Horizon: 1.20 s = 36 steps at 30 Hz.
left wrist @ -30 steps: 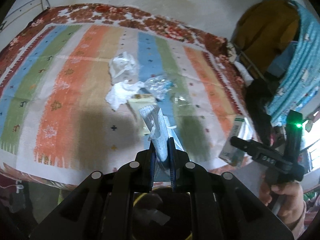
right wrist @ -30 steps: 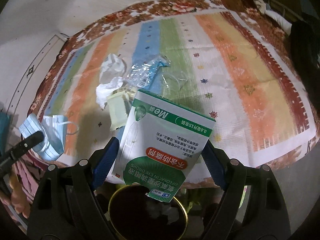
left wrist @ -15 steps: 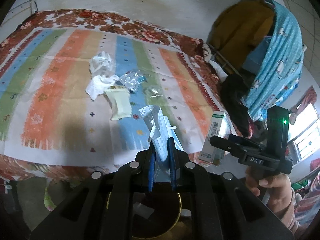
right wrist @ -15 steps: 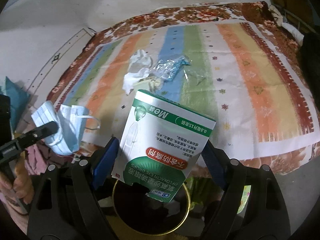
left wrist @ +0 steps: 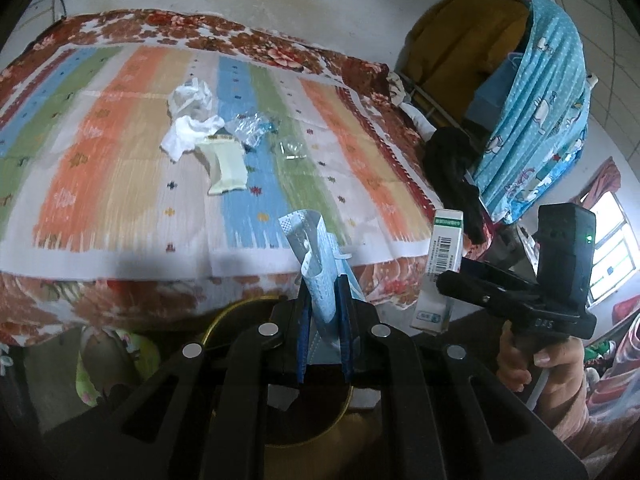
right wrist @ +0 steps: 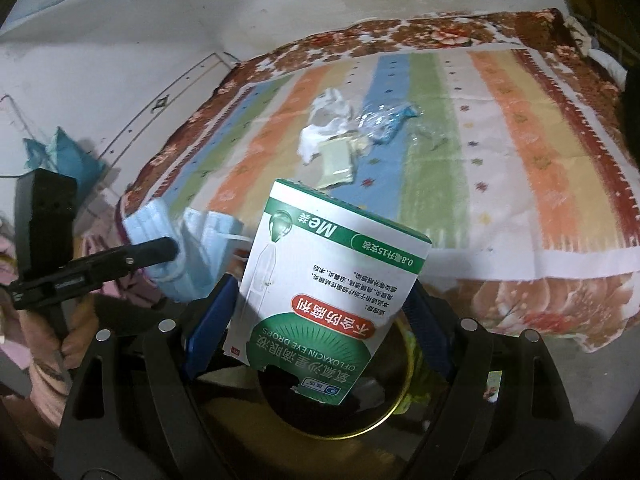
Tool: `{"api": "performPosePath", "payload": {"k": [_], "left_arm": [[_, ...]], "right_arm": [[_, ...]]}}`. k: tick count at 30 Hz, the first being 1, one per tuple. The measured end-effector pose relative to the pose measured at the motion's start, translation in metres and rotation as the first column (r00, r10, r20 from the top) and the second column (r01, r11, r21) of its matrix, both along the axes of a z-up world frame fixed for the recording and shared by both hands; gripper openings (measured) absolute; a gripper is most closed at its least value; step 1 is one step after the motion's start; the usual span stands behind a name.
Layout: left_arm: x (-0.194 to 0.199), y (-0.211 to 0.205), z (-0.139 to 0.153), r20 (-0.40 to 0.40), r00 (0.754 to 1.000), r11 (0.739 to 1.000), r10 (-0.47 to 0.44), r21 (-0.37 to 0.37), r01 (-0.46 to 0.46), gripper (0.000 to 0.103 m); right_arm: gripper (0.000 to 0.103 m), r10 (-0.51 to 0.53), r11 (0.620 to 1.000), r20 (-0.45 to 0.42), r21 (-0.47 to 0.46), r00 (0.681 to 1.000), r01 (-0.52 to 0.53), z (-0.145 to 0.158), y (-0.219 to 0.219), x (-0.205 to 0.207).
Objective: Collect trash
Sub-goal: 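Carry the eye-drop box and blue mask over the black bin with both tools, then open both tools to drop the box and mask into the bin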
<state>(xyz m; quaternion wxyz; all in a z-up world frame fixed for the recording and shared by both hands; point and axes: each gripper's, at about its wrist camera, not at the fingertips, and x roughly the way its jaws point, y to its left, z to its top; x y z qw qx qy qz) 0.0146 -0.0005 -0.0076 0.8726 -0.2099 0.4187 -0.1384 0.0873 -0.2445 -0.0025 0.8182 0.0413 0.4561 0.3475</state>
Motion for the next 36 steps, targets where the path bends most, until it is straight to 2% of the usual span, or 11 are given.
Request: {"api": "performPosePath", "payload": {"k": [3, 8, 15, 17, 18, 19, 24, 32, 36], "left_arm": [[-0.016, -0.001, -0.007, -0.006, 1.0, 1.0, 0.005, 0.0, -0.005, 0.012], [-0.036, -0.006, -0.01, 0.013, 1.0, 1.0, 0.001, 0.024, -0.001, 0.012], [-0.036, -0.011, -0.012, 0.014, 1.0, 1.0, -0.017, 0.026, 0.017, 0.013], [-0.036, -0.01, -0.013, 0.014, 1.0, 1.0, -0.014, 0.016, 0.014, 0.025], [-0.035, -0.01, -0.013, 0.014, 1.0, 1.0, -0.011, 0.011, 0.01, 0.046], [-0.034, -0.009, -0.014, 0.016, 1.0, 1.0, -0.002, -0.002, 0.002, 0.058], [-0.032, -0.003, -0.016, -0.003, 1.0, 0.999, 0.029, -0.03, -0.029, 0.06], [-0.032, 0.0, -0.016, -0.005, 0.999, 0.999, 0.043, -0.028, -0.044, 0.061], [-0.03, 0.003, -0.018, -0.019, 0.998, 0.998, 0.06, -0.022, -0.06, 0.062]], "right_arm": [[0.078, -0.016, 1.0, -0.02, -0.003, 1.0, 0.016, -0.007, -0.001, -0.012], [0.078, 0.021, 1.0, -0.032, -0.018, 0.999, -0.021, -0.014, 0.003, -0.033], [0.078, 0.035, 0.998, -0.018, -0.061, 0.999, -0.036, -0.018, 0.01, -0.045], [0.08, 0.037, 0.997, -0.034, -0.062, 0.999, -0.039, -0.02, 0.011, -0.043], [0.08, 0.043, 0.997, -0.048, -0.06, 0.998, -0.045, -0.022, 0.012, -0.042], [0.082, 0.047, 0.997, -0.063, -0.055, 0.997, -0.05, -0.024, 0.013, -0.04], [0.089, 0.034, 0.998, -0.072, -0.056, 0.997, -0.038, -0.027, 0.015, -0.037], [0.089, 0.023, 0.998, -0.065, -0.063, 0.998, -0.027, -0.028, 0.017, -0.035], [0.089, 0.002, 0.995, -0.027, -0.099, 1.0, -0.004, -0.029, 0.022, -0.029]]}}
